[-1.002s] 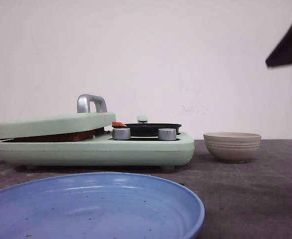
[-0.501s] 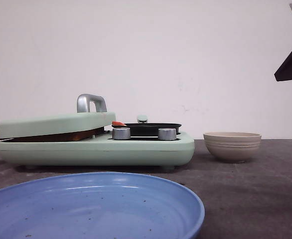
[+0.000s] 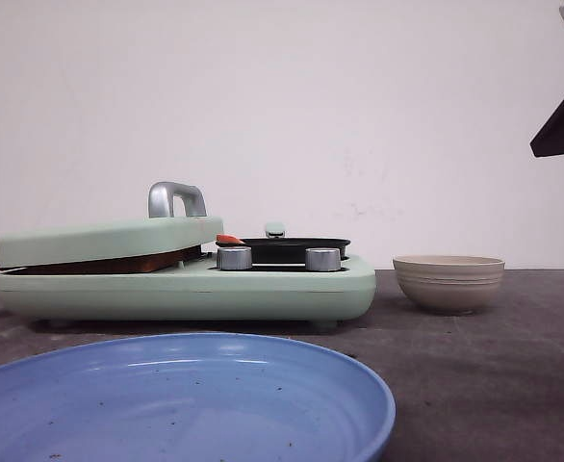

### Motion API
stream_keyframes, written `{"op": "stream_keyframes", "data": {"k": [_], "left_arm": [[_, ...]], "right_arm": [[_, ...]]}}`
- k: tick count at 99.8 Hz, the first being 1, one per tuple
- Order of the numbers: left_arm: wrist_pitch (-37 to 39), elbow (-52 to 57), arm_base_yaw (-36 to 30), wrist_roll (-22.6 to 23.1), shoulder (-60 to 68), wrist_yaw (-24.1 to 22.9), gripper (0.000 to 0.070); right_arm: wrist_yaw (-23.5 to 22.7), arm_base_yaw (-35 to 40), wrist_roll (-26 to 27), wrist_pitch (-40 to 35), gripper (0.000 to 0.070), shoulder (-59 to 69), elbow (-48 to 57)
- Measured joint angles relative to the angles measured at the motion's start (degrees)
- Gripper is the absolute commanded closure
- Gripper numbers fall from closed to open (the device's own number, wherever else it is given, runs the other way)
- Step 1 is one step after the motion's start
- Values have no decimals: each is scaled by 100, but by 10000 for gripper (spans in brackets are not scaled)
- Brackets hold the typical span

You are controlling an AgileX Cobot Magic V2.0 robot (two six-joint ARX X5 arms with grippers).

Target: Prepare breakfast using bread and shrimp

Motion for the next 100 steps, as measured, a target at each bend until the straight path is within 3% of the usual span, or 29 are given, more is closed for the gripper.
{"op": "stream_keyframes", "data": {"k": [16,24,45,71,87,100], "left_arm": [[-85,0,2,0,0,-42,700],[-168,-2,33,66,-4,-378,700],[1086,-737,313,1244,-11,-1353,700],[2009,-1814,675,1982,13,-1370,700],[1436,-1814,710,2269,-20,-1408,700],[1447,-1814,710,2411,-15,-1495,700]], "right_arm": [[0,0,0,0,700,0,0],[0,0,0,2,700,0,0],[0,0,0,0,700,0,0],[0,0,0,2,700,0,0],[2,0,0,0,700,0,0],[2,0,0,2,700,0,0]]}}
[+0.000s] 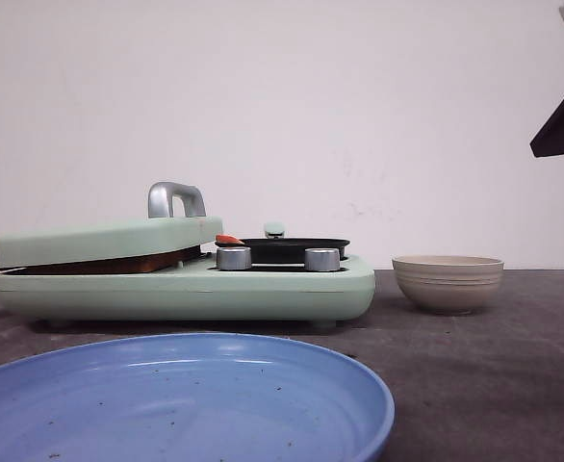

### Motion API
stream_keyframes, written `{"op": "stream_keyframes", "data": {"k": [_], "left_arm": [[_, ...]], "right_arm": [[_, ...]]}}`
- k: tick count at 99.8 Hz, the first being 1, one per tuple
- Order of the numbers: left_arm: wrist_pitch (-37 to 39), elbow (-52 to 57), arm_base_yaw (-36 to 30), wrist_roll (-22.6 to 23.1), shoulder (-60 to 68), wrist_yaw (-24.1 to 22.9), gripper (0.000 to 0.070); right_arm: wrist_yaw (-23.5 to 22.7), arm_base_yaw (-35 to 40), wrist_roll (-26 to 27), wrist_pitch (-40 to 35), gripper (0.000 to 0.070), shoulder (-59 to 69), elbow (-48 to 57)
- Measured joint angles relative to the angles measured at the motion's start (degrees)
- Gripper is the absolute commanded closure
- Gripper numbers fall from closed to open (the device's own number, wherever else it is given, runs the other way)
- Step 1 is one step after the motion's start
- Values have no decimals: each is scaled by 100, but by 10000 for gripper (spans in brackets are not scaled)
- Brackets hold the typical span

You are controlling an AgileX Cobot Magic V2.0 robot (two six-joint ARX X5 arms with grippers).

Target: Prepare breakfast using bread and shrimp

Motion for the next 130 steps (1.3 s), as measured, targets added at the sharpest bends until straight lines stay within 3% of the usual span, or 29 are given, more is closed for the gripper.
{"op": "stream_keyframes", "data": {"k": [113,130], "left_arm": [[4,0,-7,39,0,105,700],[2,0,-7,39,0,105,700]], "right_arm": [[46,-24,-2,-118,700,-188,0],[-413,-599,-264,-385,700,-918,0]]}}
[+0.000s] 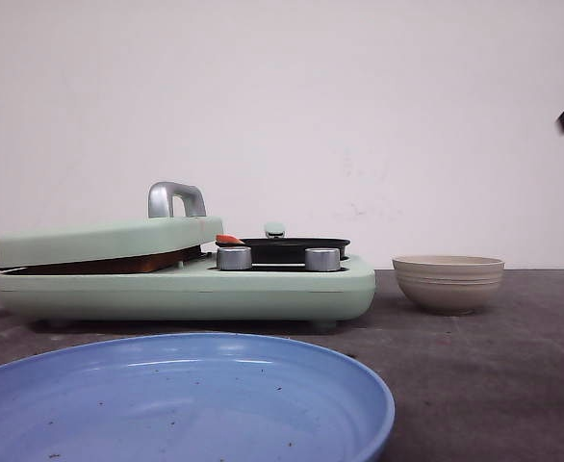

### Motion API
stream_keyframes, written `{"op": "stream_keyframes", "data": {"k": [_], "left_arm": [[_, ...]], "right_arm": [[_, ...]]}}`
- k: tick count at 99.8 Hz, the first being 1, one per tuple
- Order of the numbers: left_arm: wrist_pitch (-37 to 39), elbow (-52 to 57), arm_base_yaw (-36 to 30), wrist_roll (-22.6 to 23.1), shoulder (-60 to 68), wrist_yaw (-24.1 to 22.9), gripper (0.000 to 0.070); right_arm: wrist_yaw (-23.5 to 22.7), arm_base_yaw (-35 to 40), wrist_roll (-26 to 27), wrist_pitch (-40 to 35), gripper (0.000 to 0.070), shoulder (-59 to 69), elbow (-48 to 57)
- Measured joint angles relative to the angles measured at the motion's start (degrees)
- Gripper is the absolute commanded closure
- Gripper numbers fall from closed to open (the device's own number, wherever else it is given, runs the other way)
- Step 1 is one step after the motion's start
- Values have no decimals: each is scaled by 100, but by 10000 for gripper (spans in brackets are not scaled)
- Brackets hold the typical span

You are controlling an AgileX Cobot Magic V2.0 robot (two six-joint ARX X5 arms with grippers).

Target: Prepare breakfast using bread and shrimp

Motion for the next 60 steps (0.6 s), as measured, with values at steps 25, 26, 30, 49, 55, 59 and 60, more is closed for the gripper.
{"op": "stream_keyframes", "data": {"k": [25,26,30,49,55,59,60], "left_arm": [[0,0,0,0,0,0,700],[0,0,0,0,0,2,700],[0,0,0,0,0,2,700],[2,0,0,0,0,2,700],[4,0,0,0,2,4,700],[4,0,0,2,2,7,700],[4,0,0,2,0,7,700]], "right_arm": [[-1200,-1893,-487,68,700,-629,-92],[-1248,-1976,-503,77,700,-651,-120],[-1434,-2275,-557,114,700,-743,-264],[-2033,-3224,-890,249,700,-1471,-1316],[-2081,-3423,-1060,415,700,-1781,-1626],[-2111,-3534,-1152,358,700,-1801,-1648],[-2120,-3560,-1165,358,700,-1792,-1641]]}}
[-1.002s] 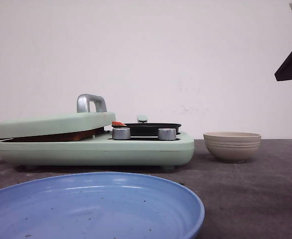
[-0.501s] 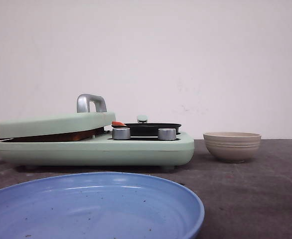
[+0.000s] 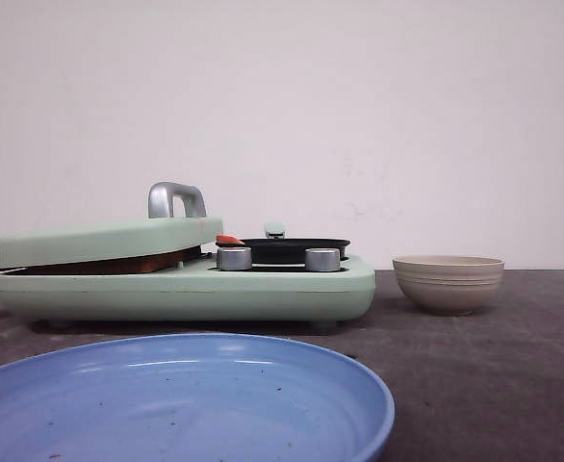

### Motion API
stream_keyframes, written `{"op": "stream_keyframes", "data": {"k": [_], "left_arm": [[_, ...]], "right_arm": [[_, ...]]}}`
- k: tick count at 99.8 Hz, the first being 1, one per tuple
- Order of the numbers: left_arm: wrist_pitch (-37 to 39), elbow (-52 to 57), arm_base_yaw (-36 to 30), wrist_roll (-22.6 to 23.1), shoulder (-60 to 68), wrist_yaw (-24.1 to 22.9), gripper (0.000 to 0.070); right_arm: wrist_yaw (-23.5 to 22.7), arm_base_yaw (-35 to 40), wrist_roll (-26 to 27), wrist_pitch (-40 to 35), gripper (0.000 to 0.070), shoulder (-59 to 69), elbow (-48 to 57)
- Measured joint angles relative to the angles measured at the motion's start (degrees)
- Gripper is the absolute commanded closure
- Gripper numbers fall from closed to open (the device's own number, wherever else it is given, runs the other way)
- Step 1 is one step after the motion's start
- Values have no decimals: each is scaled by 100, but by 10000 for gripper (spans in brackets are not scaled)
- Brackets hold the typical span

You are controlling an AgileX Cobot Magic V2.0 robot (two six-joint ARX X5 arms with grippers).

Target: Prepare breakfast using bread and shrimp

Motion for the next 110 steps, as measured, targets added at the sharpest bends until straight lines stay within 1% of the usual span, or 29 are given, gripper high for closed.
{"op": "stream_keyframes", "data": {"k": [6,15,23,37,42,51,56,67,78,87,110], "left_arm": [[-2,0,0,2,2,0,700],[-2,0,0,2,2,0,700],[0,0,0,7,2,0,700],[-2,0,0,15,2,0,700],[-2,0,0,15,2,0,700],[0,0,0,15,2,0,700],[-2,0,0,15,2,0,700],[-2,0,0,15,2,0,700],[-2,0,0,15,2,0,700],[-2,0,0,15,2,0,700],[-2,0,0,15,2,0,700]], "right_arm": [[-42,-101,-63,-39,700,9,2],[-94,-103,-13,-37,700,2,2],[-22,-96,44,-39,700,2,2],[35,-98,367,-42,700,2,2],[166,-98,448,-50,700,2,2],[656,-98,509,-76,700,2,2],[793,-103,516,-90,700,2,2],[717,-129,520,-90,700,2,2],[439,-131,507,-79,700,2,2],[341,-127,476,-57,700,2,2],[330,-127,474,-20,700,2,-2]]}}
